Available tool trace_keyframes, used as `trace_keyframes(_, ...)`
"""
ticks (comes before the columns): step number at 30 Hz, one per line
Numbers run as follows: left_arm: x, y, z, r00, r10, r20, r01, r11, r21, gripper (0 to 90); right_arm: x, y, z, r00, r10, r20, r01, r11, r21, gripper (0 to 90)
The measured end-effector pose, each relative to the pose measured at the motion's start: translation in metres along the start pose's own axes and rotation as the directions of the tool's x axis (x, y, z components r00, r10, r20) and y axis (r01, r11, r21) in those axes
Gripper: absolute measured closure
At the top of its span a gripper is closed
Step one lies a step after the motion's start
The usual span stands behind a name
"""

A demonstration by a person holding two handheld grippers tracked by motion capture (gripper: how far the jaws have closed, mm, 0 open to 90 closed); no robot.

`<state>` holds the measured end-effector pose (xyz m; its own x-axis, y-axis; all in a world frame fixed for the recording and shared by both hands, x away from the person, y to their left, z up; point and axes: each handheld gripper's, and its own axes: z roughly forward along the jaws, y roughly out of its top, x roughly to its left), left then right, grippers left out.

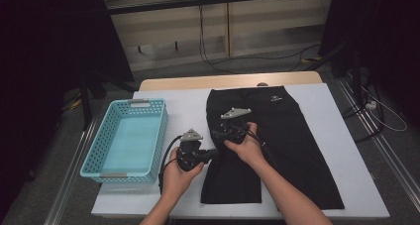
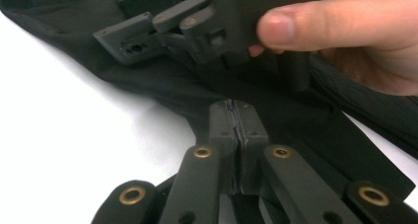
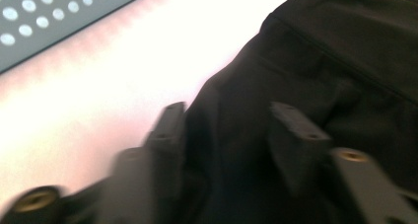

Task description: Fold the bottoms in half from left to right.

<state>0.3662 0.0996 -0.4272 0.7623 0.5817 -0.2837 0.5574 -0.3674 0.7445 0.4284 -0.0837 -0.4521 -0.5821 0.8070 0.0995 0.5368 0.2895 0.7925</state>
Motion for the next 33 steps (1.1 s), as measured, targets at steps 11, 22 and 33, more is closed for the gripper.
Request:
trace_keyframes(11, -0.004, 0.003, 0.003, 0.9997, -0.001, 0.024, 0.002, 0.9996, -0.028, 88.1, -0.019, -0.002, -0.042, 1.0, -0.005, 0.002, 0.005, 1.0, 0.008, 89.6)
trace_keyframes(22, -0.008, 0.003, 0.01, 0.9988, 0.003, 0.049, -0.003, 1.0, -0.007, 88.1, -0.023, -0.018, -0.048, 0.9944, -0.1, 0.034, 0.099, 0.995, 0.027, 63.2)
trace_keyframes(33, -0.002, 0.001, 0.006, 0.9985, -0.018, 0.052, 0.019, 0.9998, -0.011, 88.1, -0.013, 0.015, -0.004, 0.9907, -0.121, 0.062, 0.12, 0.992, 0.03, 38.3)
